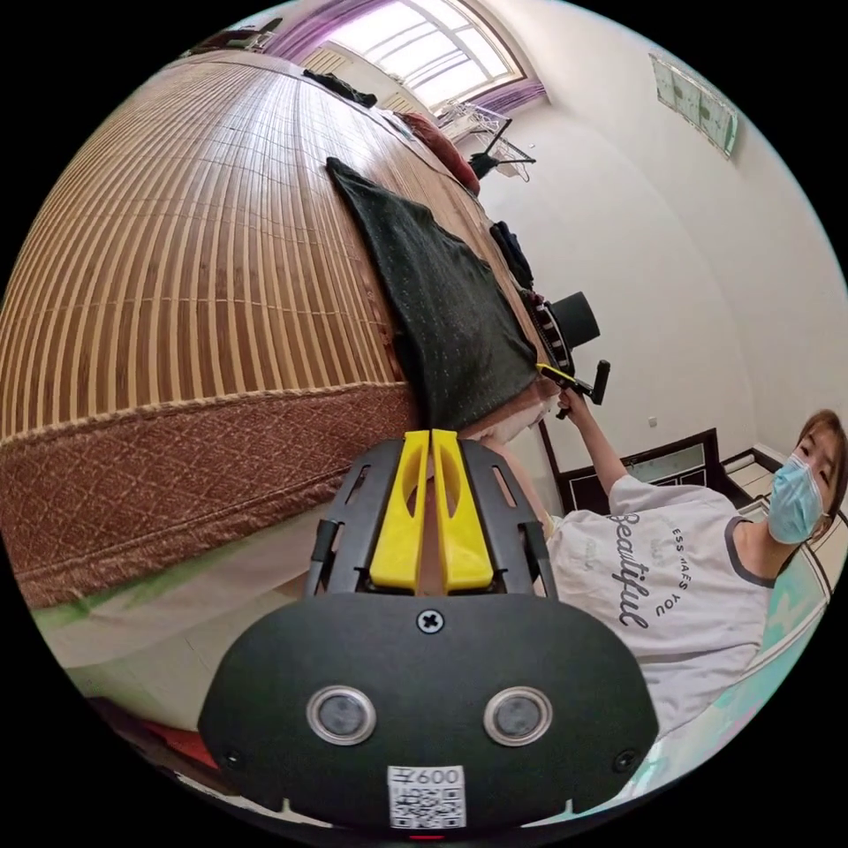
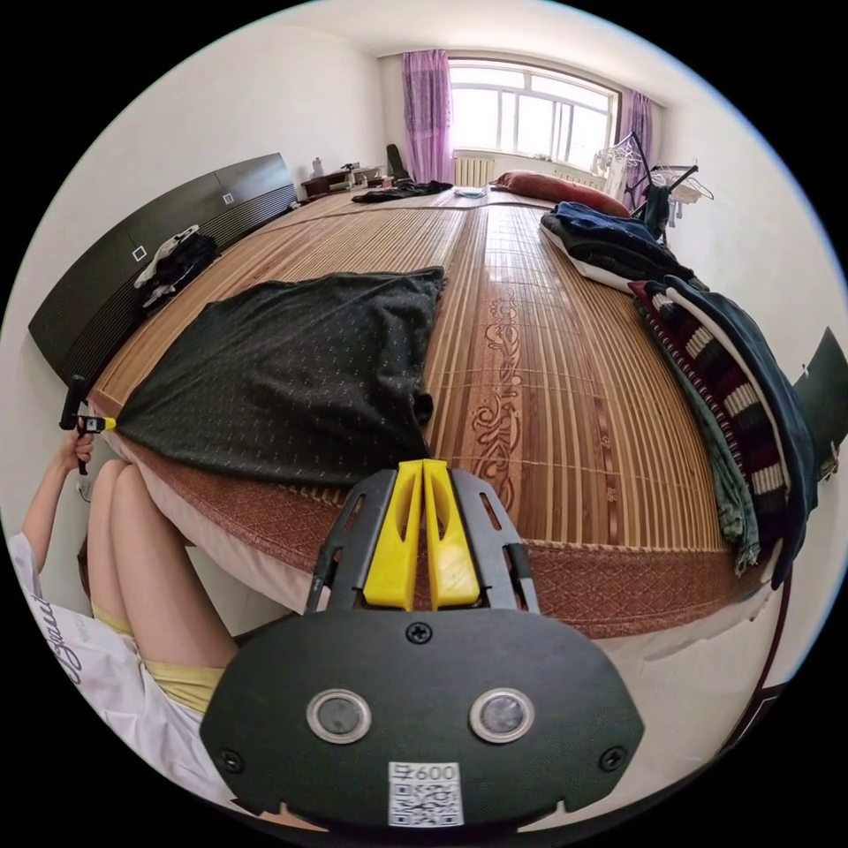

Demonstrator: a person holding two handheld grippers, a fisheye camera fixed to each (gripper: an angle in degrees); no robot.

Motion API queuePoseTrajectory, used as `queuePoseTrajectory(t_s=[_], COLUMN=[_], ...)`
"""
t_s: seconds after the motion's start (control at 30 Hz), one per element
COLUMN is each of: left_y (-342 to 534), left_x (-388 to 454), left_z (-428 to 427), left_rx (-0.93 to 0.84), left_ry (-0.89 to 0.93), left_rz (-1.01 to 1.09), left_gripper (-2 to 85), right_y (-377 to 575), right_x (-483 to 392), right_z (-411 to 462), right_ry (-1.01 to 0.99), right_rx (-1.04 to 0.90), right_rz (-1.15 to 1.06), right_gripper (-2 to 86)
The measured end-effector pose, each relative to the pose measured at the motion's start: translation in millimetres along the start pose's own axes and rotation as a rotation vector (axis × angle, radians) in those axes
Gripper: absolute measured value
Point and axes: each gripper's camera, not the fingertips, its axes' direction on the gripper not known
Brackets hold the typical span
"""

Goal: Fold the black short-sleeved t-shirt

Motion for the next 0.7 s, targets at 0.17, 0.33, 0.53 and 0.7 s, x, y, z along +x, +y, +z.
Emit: queuePoseTrajectory(t_s=[0.17,0.33,0.53,0.7], left_y=[24.7,91.7,157.0,164.2], left_x=[89.5,224.2,261.8,262.6], left_z=[37.7,123.8,272.4,313.8], left_rx=[-0.029,-0.011,-0.26,-0.205], left_ry=[-0.416,-0.93,-1.262,-1.32], left_rz=[0.224,0.779,1.202,1.167], left_gripper=[1.7,3.4,2.8,2.0], right_y=[1.5,8.2,14.5,21.1], right_x=[14.5,24.5,33.9,48.2], right_z=[14.6,30.0,53.3,75.1], right_ry=[-0.018,-0.02,-0.011,-0.038], right_rx=[0.015,0.05,0.075,0.093], right_rz=[0.025,0.052,0.055,0.078], right_gripper=[-0.9,-0.9,-0.9,-0.9])
